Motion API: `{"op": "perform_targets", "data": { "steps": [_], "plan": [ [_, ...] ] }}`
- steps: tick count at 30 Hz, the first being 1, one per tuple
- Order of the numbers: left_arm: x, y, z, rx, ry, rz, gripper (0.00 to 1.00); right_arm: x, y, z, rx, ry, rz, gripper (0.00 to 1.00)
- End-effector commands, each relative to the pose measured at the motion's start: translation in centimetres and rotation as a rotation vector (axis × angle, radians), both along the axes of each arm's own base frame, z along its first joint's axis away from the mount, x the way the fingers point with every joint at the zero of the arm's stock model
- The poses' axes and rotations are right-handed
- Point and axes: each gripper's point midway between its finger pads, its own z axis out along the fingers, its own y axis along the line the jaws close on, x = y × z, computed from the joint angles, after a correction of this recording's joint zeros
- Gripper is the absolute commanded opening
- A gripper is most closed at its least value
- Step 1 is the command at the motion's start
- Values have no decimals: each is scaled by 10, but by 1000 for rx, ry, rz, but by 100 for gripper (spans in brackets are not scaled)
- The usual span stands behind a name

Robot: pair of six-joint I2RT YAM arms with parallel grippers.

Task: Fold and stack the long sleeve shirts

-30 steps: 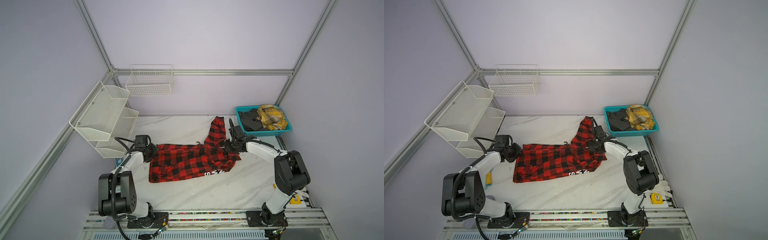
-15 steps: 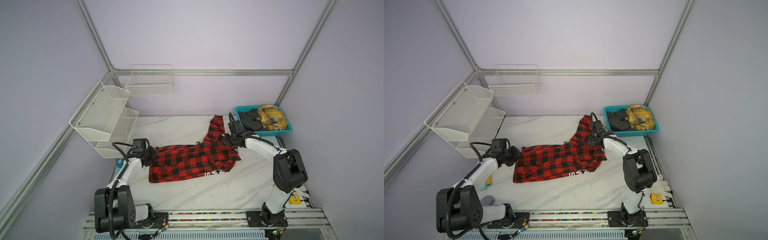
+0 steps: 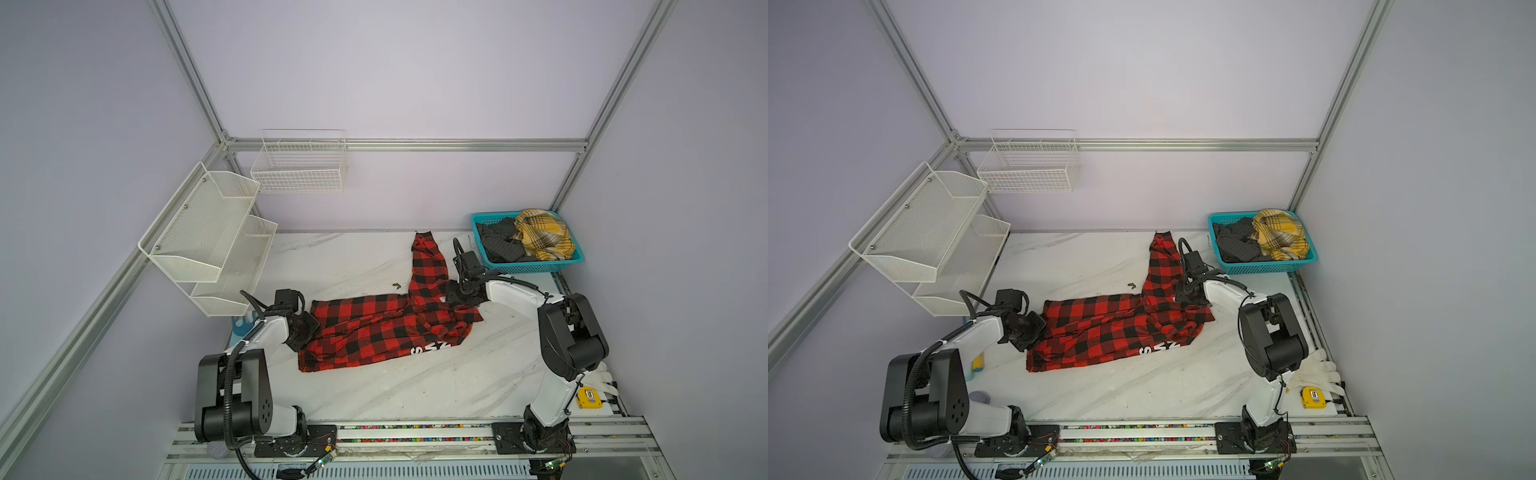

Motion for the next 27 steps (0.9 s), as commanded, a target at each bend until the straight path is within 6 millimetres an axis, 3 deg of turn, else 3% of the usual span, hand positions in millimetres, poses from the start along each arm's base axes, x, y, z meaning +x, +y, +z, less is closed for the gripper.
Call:
{"op": "perform_targets", "data": {
  "steps": [1, 4, 6, 8, 13, 16, 27],
  "plan": [
    [18, 13, 63, 70, -108, 20, 56, 13, 4, 73, 35, -127, -5, 68],
    [27, 14, 93, 98, -148, 0, 60, 35, 5, 87, -4, -167, -5, 75],
    [36, 13, 97, 102, -156, -16, 57, 53, 11, 83, -22, -167, -1, 76],
    [47, 11, 87, 96, -131, -40, 51, 76, 18, 76, -38, -177, 3, 77],
    [63, 5, 34, 66, -2, -97, 27, 130, 38, 61, -44, -207, 25, 73],
    [67, 3, 16, 71, 30, -119, 21, 154, 44, 44, -68, -206, 26, 70],
    [53, -11, -16, 113, 126, -210, 5, 197, 41, -32, -224, -176, 63, 71]
  ]
}}
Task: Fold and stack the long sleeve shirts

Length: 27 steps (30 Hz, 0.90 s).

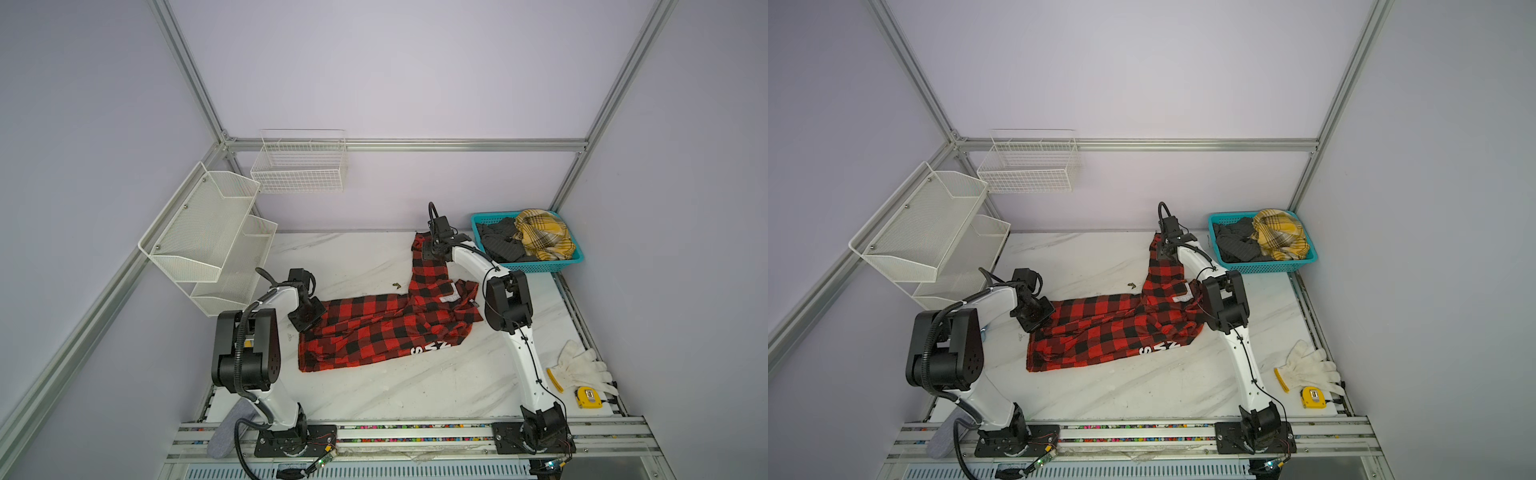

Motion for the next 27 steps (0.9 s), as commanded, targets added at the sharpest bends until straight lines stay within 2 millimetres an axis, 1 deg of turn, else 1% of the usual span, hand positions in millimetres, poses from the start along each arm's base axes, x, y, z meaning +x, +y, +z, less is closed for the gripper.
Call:
{"op": "perform_targets", "data": {
  "steps": [1, 3, 5, 6, 8, 10, 12, 15, 18, 21, 22, 23, 24, 25, 27],
  "plan": [
    [3, -3, -2, 28, 2, -49, 5, 6, -13, -17, -98, 24, 0, 71],
    [-1, -3, -7, 37, 18, -55, 4, 6, -14, -32, -119, 51, -2, 70],
    [-4, -2, -11, 42, 33, -60, 2, 5, -13, -44, -123, 69, 10, 65],
    [-5, -2, -13, 43, 39, -61, 2, 4, -12, -48, -123, 75, 16, 60],
    [-5, -2, -16, 45, 46, -64, 0, 2, -11, -54, -118, 88, 24, 46],
    [-4, -3, -17, 49, 50, -67, 0, 1, -9, -55, -110, 90, 37, 29],
    [-3, -3, -18, 51, 51, -68, 0, 1, -6, -51, -96, 86, 44, 17],
    [-2, -5, -17, 53, 48, -71, 0, 2, 0, -30, -64, 51, 59, 1],
    [-1, -10, -15, 44, 44, -73, 0, 0, 10, 12, -34, -22, 72, 0],
    [0, -15, -7, 31, 19, -68, 0, -16, 25, 57, -23, -100, 97, 0],
    [1, -16, 0, 27, 2, -63, 5, -25, 32, 72, -14, -126, 110, 0],
    [1, -17, 7, 26, -15, -58, 12, -34, 38, 84, -10, -145, 122, 0],
    [2, -18, 16, 28, -39, -53, 21, -46, 44, 96, -6, -165, 129, 0],
    [3, -19, 27, 30, -63, -47, 30, -59, 49, 105, -5, -179, 136, 0],
    [4, -19, 47, 29, -112, -38, 40, -87, 63, 116, 2, -195, 154, 0]
  ]
}}
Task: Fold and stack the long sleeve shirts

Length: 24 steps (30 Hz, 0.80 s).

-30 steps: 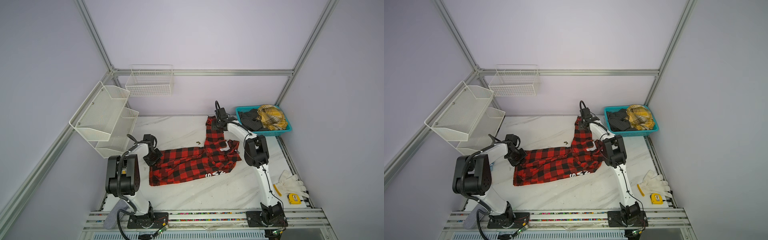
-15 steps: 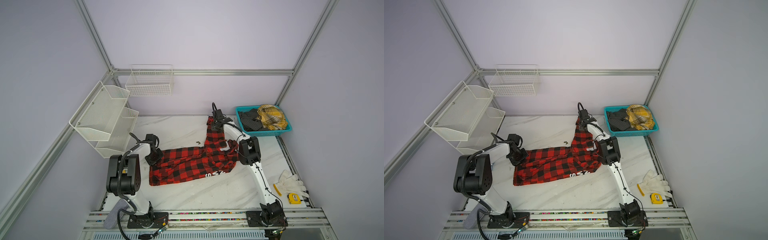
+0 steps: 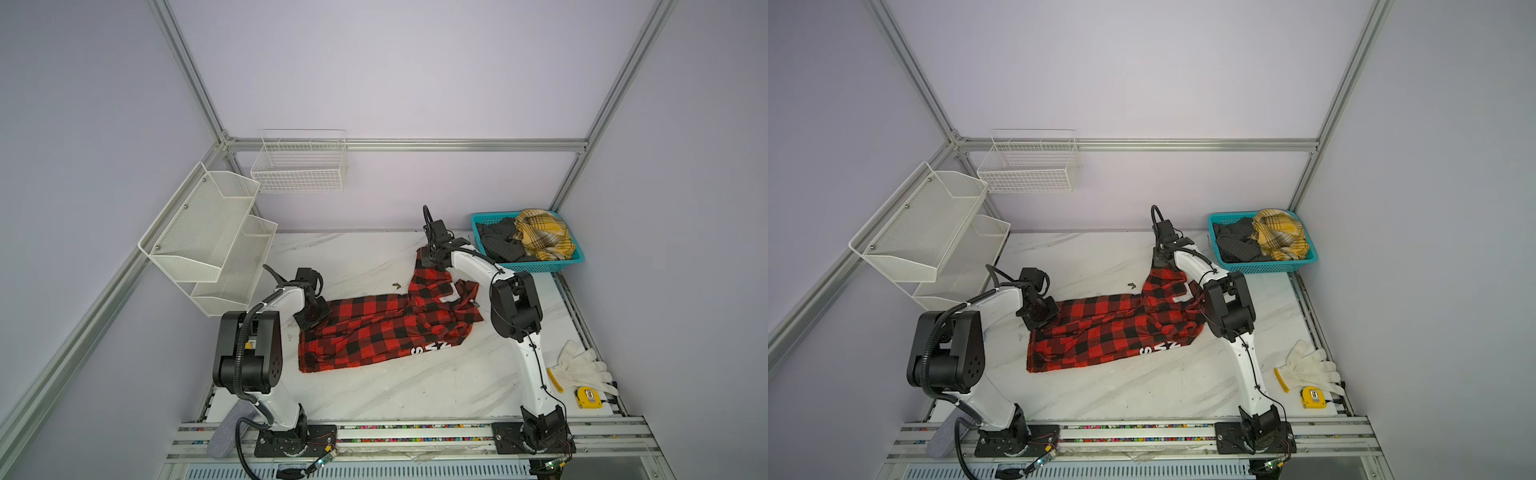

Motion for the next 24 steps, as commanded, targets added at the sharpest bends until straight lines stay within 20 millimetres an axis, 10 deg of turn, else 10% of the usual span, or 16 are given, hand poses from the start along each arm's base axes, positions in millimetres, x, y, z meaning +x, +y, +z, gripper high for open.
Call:
{"op": "perform_targets", "data": {
  "steps": [1, 6, 10, 14, 18, 24],
  "plan": [
    [4, -5, 45, -19, -108, 16, 43, -38, 36, 66, 63, -142, 40, 0],
    [3, -22, 76, -78, -181, 9, 54, -131, 75, 43, 88, -87, 122, 0],
    [-2, -48, 75, -146, -170, -16, 58, -213, 91, 11, 84, 14, 179, 63],
    [-7, -80, 69, -181, -144, -73, 60, -252, 65, 10, 138, 92, 120, 76],
    [-4, -109, 72, -218, -158, -109, 63, -253, 38, 47, 207, 55, 66, 77],
    [35, -160, 99, -236, -227, -211, 64, -195, 15, 56, 402, 153, -8, 44]
  ]
}}
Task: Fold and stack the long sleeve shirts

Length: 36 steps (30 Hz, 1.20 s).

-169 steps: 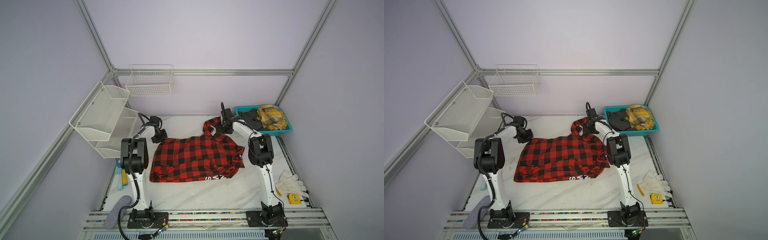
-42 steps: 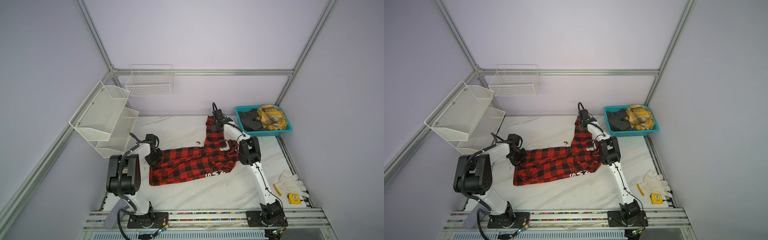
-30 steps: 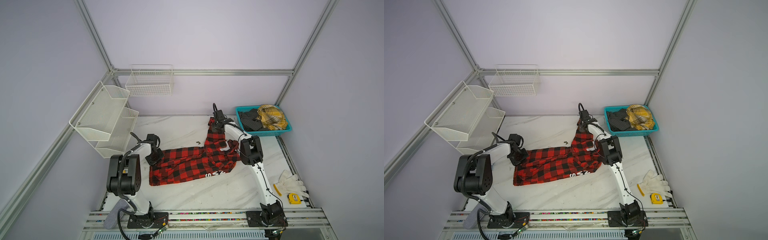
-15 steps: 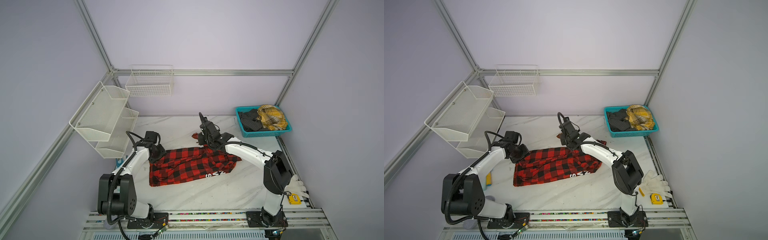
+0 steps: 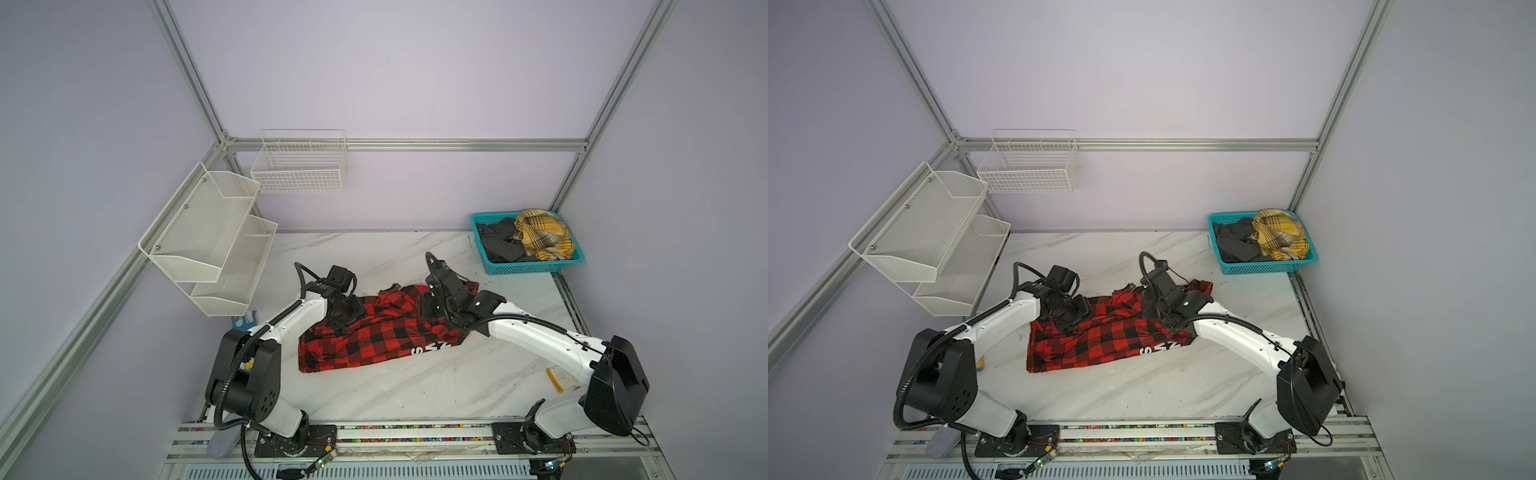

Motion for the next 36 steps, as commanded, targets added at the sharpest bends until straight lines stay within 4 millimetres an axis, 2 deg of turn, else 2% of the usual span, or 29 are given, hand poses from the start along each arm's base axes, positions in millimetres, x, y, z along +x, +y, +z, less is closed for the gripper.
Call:
{"op": "perform_targets", "data": {
  "steps": [1, 5, 9, 11, 15, 18, 21, 25, 28, 32, 33, 35, 36],
  "plan": [
    [56, -33, 59, -63, -186, -20, 64, 18, 15, -19, 95, 110, 59, 44],
    [79, -45, 69, -69, -223, -44, 63, 46, 49, -39, 97, 156, 138, 51],
    [82, -42, 78, -57, -248, -35, 64, 64, 66, -62, 87, 195, 158, 53],
    [78, -40, 78, -56, -246, -32, 64, 66, 71, -74, 85, 219, 176, 55],
    [67, -37, 67, -55, -212, -27, 64, 57, 85, -97, 112, 275, 246, 62],
    [60, -36, 58, -61, -185, -20, 64, 50, 94, -103, 161, 292, 287, 62],
    [58, -39, 54, -82, -170, -20, 63, 46, 100, -102, 193, 297, 327, 54],
    [58, -41, 57, -97, -173, -16, 63, 33, 113, -81, 229, 246, 396, 45],
    [58, -44, 56, -108, -165, -16, 64, 8, 125, -72, 238, 233, 483, 41],
    [56, -48, 51, -122, -142, -21, 63, -33, 125, -83, 177, 256, 549, 42],
    [56, -49, 50, -119, -140, -24, 63, -42, 124, -86, 151, 257, 556, 45],
    [53, -50, 46, -105, -131, -34, 63, -58, 118, -91, 80, 252, 565, 62],
    [52, -52, 44, -102, -125, -39, 63, -60, 113, -91, 58, 246, 550, 67]
  ]
}}
